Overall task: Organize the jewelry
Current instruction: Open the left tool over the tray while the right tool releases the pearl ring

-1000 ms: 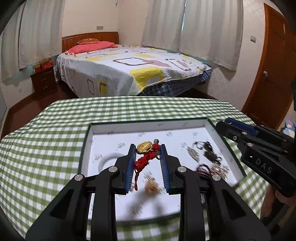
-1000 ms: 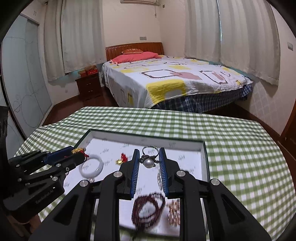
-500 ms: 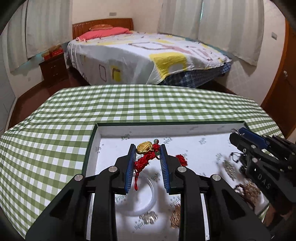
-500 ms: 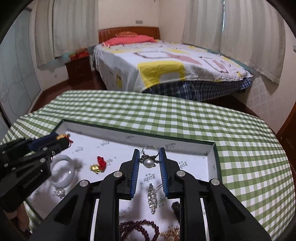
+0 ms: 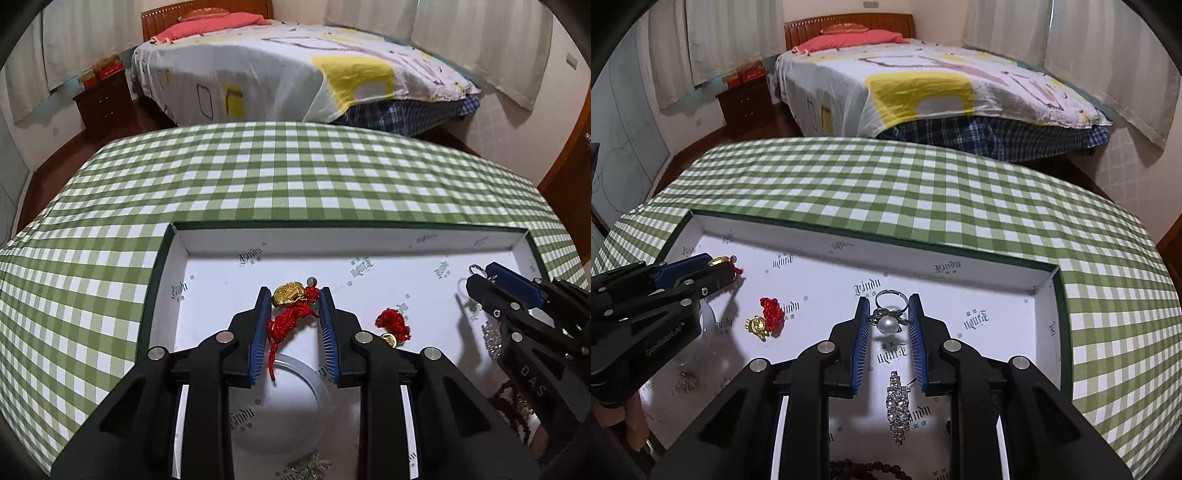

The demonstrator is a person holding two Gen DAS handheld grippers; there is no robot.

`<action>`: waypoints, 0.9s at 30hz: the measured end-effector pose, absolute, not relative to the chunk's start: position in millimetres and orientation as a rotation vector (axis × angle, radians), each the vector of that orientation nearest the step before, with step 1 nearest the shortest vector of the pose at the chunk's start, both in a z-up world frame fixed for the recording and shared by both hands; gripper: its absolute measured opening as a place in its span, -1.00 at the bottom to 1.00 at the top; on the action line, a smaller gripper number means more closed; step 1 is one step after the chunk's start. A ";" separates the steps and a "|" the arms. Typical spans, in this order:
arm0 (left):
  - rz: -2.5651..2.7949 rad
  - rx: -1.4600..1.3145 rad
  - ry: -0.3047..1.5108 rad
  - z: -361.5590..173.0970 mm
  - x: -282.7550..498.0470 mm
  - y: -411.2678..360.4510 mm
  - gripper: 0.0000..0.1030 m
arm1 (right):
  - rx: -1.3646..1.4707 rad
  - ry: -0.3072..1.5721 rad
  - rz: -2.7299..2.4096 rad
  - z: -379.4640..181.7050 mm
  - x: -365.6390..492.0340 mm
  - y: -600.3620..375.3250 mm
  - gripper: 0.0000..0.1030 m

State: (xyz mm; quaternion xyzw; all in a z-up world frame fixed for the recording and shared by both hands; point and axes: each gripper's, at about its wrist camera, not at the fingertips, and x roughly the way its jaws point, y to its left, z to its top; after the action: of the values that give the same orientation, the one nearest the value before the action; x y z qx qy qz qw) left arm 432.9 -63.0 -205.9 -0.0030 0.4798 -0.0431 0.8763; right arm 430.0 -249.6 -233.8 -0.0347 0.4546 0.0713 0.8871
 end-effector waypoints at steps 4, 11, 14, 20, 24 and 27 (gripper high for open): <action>-0.085 -0.017 1.017 -211.2 435.8 -63.3 -0.49 | -0.075 0.958 0.146 -235.2 430.7 -249.3 -0.56; -0.088 -0.010 1.015 -210.1 437.1 -64.5 -0.10 | -0.080 0.956 0.138 -234.5 430.9 -249.2 -0.16; -0.090 -0.008 1.017 -210.4 436.8 -65.1 -0.10 | -0.086 0.956 0.136 -234.6 431.1 -248.7 -0.15; -0.089 -0.016 1.001 -208.8 434.9 -64.4 0.03 | -0.071 0.934 0.126 -232.0 428.7 -252.2 -0.15; -0.088 -0.020 0.978 -204.5 430.3 -64.7 0.18 | -0.064 0.920 0.120 -230.3 426.3 -253.6 -0.02; -0.091 -0.031 0.961 -200.0 426.9 -64.1 0.24 | -0.063 0.899 0.113 -227.4 423.5 -254.3 0.09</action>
State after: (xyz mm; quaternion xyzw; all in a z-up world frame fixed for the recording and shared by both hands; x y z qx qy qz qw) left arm 426.9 -64.1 -200.0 -0.0147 0.4620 -0.0440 0.8857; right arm 423.5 -254.3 -227.4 -0.0306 0.4341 0.0544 0.8987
